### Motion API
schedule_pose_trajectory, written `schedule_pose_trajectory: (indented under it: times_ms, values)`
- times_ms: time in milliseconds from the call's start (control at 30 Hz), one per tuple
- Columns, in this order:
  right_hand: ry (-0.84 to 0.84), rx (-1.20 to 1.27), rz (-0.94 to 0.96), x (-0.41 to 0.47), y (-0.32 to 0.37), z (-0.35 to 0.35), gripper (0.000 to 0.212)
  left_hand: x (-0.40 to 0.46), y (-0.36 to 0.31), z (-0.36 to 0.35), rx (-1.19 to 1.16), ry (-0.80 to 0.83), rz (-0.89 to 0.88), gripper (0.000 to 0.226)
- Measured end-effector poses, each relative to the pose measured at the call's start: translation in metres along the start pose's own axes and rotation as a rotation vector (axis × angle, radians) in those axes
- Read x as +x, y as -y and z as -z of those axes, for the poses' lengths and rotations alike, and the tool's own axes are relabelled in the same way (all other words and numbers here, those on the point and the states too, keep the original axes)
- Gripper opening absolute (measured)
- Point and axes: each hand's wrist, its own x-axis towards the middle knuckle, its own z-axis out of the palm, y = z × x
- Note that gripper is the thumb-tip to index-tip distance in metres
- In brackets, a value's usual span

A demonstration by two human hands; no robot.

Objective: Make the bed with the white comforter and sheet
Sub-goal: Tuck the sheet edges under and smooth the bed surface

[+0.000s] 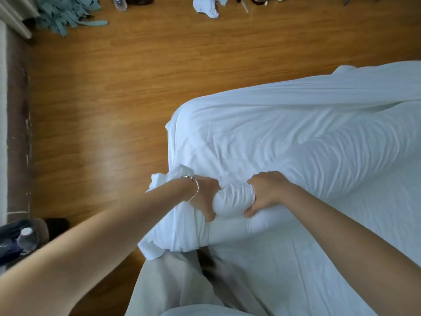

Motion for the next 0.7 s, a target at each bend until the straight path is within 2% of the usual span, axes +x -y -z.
schedule_pose_trajectory:
  times_ms: [100,200,267,333,433,500,533,600,667,700]
  values:
    - [0.049,0.231,-0.08,0.003,-0.014,0.003,0.066,0.031,0.006,0.042,0.046,0.136,0.016,0.049]
    - [0.067,0.427,-0.166,0.019,-0.027,0.007,0.069,0.061,0.015,0.08,0.079,0.212,-0.016,0.042]
    - [0.08,0.523,-0.225,0.038,-0.034,0.009,0.075,0.075,0.026,0.102,0.093,0.193,-0.003,0.041]
    - [0.098,0.646,-0.276,0.064,-0.042,0.013,0.082,0.084,0.042,0.119,0.069,0.1,0.012,0.044]
    - [0.105,0.759,-0.327,0.102,-0.056,0.024,0.08,0.084,0.055,0.114,0.238,-0.193,0.064,0.086]
    - [0.124,0.787,-0.335,0.12,-0.061,0.032,0.068,0.079,0.051,0.085,0.209,-0.454,0.141,0.077]
    - [0.141,0.79,-0.332,0.127,-0.063,0.037,0.058,0.071,0.045,0.072,0.136,-0.508,0.196,0.072]
    - [0.176,0.746,-0.342,0.133,-0.066,0.043,0.048,0.072,0.042,0.05,0.07,-0.44,0.247,0.084]
    - [0.159,0.614,-0.391,0.13,-0.062,0.048,0.061,0.089,0.053,0.05,0.112,-0.426,0.218,0.094]
    - [0.11,0.497,-0.406,0.127,-0.059,0.053,0.071,0.101,0.06,0.056,0.116,-0.441,0.194,0.09]
